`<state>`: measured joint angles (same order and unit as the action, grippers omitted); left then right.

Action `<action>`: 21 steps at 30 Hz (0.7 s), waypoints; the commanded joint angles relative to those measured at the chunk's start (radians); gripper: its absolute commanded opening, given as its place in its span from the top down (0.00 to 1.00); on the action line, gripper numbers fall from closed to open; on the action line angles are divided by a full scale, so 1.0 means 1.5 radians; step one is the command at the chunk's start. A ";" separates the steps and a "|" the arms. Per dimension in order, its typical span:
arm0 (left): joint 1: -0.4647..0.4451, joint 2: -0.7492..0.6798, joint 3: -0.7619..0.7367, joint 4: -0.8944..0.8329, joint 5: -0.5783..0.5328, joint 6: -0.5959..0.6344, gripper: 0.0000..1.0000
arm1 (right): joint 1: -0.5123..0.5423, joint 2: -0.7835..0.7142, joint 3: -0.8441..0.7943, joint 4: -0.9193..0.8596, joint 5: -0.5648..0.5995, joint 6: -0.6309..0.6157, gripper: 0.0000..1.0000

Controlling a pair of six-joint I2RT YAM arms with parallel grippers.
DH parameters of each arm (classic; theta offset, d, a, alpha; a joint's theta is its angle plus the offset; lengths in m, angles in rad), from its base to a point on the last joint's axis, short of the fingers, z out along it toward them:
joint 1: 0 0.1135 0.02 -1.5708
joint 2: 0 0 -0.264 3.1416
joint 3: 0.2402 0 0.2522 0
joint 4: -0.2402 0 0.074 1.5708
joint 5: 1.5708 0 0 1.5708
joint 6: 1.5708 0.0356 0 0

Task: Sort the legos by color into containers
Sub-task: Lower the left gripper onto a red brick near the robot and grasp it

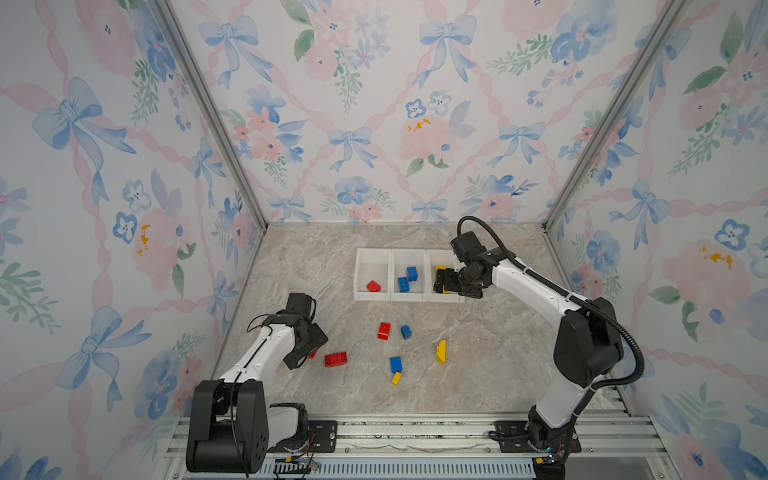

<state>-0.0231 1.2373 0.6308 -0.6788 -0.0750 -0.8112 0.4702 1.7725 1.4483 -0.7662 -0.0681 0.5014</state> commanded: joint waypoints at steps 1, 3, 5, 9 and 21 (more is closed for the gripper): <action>0.008 0.007 -0.006 0.002 0.006 -0.009 0.17 | 0.011 -0.020 -0.011 -0.008 -0.002 0.013 0.04; 0.010 0.010 -0.006 0.008 0.005 -0.014 0.17 | 0.014 -0.020 -0.013 -0.008 -0.001 0.015 0.04; 0.013 0.010 -0.007 0.018 0.004 -0.022 0.17 | 0.015 -0.020 -0.013 -0.008 0.001 0.019 0.04; 0.018 0.012 -0.013 0.036 0.005 -0.035 0.18 | 0.019 -0.022 -0.013 -0.009 0.003 0.023 0.03; 0.028 0.021 -0.028 0.073 0.016 -0.059 0.32 | 0.023 -0.027 -0.010 -0.020 0.012 0.025 0.03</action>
<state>0.0101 1.2663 0.6064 -0.5758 -0.0570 -0.8837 0.4885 1.7611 1.4422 -0.7670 -0.0669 0.5240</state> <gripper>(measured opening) 0.682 0.966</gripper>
